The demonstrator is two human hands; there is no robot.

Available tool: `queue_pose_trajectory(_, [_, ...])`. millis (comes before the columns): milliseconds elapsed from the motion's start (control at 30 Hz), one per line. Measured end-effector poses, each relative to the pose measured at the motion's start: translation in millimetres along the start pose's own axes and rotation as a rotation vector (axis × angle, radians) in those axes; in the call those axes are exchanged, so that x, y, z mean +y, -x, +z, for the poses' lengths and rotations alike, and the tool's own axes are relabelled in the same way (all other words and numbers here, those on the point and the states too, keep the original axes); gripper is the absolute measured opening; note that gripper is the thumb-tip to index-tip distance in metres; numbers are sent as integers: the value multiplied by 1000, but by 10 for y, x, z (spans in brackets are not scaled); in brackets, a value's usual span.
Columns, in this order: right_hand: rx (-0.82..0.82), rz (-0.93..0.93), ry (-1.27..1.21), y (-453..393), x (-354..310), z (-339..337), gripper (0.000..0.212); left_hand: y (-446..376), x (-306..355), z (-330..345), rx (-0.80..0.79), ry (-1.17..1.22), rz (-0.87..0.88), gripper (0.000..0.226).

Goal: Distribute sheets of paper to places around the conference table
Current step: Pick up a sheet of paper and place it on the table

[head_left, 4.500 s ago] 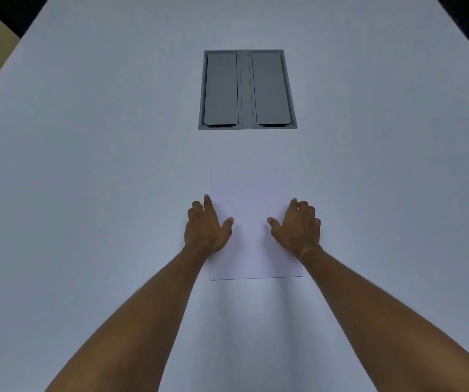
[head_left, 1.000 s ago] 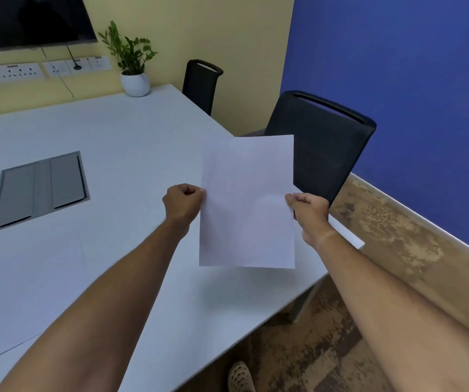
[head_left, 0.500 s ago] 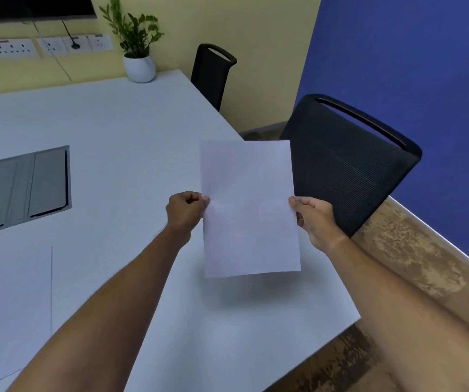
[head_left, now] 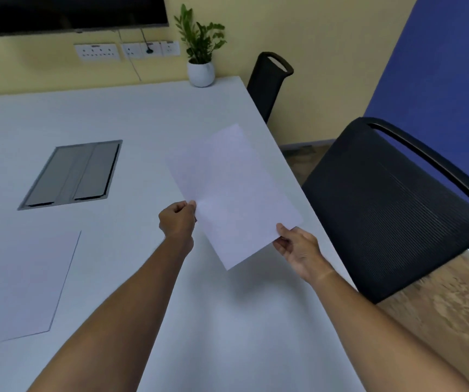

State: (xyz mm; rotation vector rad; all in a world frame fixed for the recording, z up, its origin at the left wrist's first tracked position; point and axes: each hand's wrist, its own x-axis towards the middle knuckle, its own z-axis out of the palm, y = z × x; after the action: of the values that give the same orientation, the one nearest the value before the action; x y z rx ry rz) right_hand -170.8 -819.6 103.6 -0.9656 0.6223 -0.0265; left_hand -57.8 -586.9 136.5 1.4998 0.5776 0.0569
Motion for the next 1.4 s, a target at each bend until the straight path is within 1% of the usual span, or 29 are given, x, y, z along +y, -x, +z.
queue_pose_trajectory(100, [-71,16,0,-136,-31,55,31,61,-64,137,84,51,-6,20])
queue_pose_trajectory(200, [-75,12,13,-257,-69,49,14,128,-163,237,112,96,-6,19])
queue_pose_trajectory(267, [-69,15,27,-341,-107,11,9,164,-227,266,80,138,-15,14])
queue_pose_trajectory(433, [-105,35,125,-592,-250,-208,9,134,-343,148,-29,155,-45,11])
queue_pose_trajectory(500, [-134,51,170,-720,-315,-318,12,59,-359,63,-44,149,-62,12])
queue_pose_trajectory(567, [-179,75,222,-831,-379,-427,17,-49,-367,-14,-46,117,-69,19])
queue_pose_trajectory(633, [-214,111,274,-953,-428,-541,21,-169,-367,-79,-45,68,-68,13])
queue_pose_trajectory(700, [-232,162,328,-1065,-479,-643,33,-296,-379,-139,-50,9,-74,7])
queue_pose_trajectory(767, [-255,208,406,-1168,-513,-714,47,-424,-410,-187,-99,-79,-89,9])
queue_pose_trajectory(800, [-266,224,440,-1211,-523,-737,49,-477,-431,-194,-139,-119,-97,9])
queue_pose_trajectory(867, [-283,247,478,-1292,-520,-771,41,-565,-493,-173,-199,-191,-108,8])
queue_pose_trajectory(933, [-285,261,504,-1363,-501,-773,36,-638,-575,-128,-209,-254,-109,8])
queue_pose_trajectory(1000, [-254,262,526,-1437,-457,-772,33,-705,-690,-80,-193,-297,-121,9])
queue_pose_trajectory(1100, [-125,225,548,-1484,-351,-748,10,-762,-879,-39,-142,-357,-148,10])
queue_pose_trajectory(1200, [38,146,613,-1539,-180,-700,14,-784,-1072,-31,-79,-400,-170,10])
queue_pose_trajectory(1300, [208,150,685,-1612,7,-624,19,-783,-1218,0,-21,-444,-189,7])
queue_pose_trajectory(1400, [303,133,813,-1654,140,-541,21,-779,-1314,13,15,-490,-185,7])
